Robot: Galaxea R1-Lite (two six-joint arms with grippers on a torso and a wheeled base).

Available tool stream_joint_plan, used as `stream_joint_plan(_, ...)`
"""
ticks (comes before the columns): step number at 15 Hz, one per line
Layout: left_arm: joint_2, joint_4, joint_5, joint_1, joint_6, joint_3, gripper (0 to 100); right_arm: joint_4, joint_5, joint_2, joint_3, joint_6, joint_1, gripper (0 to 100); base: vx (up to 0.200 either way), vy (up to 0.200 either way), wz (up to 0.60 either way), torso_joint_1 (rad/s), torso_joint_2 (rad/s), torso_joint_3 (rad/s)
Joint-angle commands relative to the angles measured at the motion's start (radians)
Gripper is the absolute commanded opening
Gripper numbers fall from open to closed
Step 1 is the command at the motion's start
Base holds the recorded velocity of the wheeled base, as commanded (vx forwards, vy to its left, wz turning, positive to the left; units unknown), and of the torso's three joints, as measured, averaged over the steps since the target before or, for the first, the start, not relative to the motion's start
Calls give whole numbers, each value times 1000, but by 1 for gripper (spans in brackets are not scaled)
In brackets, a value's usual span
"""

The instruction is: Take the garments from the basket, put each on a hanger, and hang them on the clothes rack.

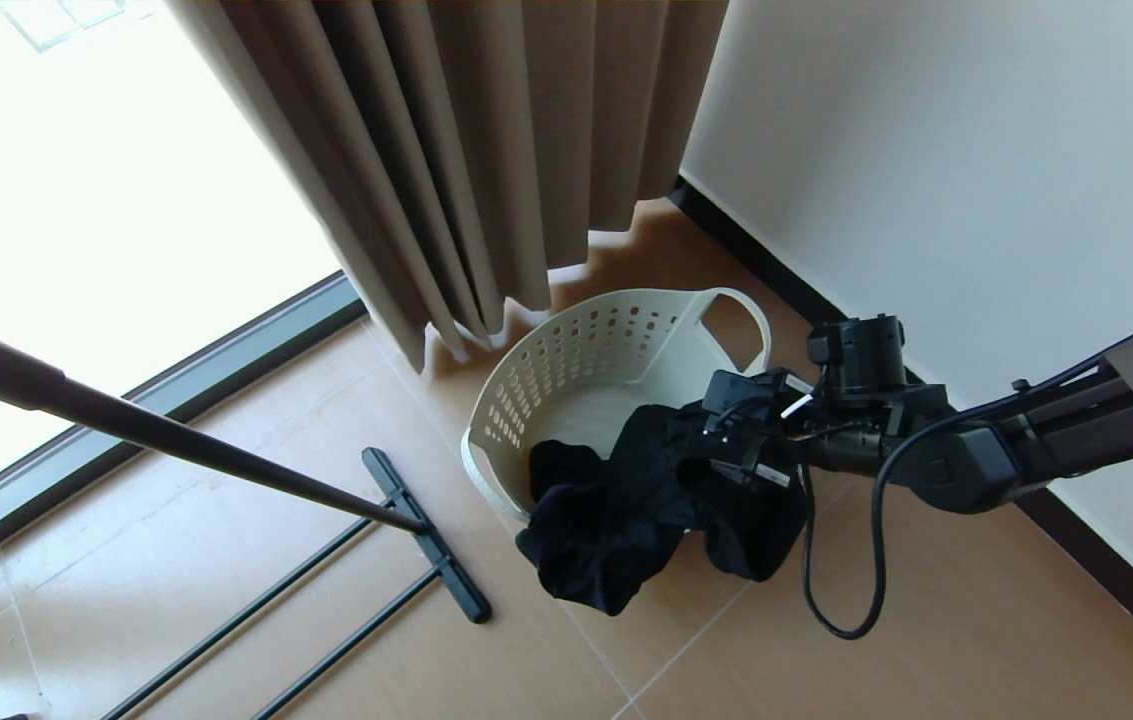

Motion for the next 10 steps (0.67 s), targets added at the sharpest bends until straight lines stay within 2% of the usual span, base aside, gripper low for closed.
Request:
stream_joint_plan(1,-1,0,0,0,0,0,100,1,-10,71,-75,-26,20,100,0,0,0,0,0,0)
stream_joint_plan(4,-1,0,2,0,0,0,100,10,-33,106,-124,-60,39,100,0,0,0,0,0,0)
stream_joint_plan(10,-1,0,0,0,0,0,100,10,-41,92,-121,-60,39,100,0,0,0,0,0,0)
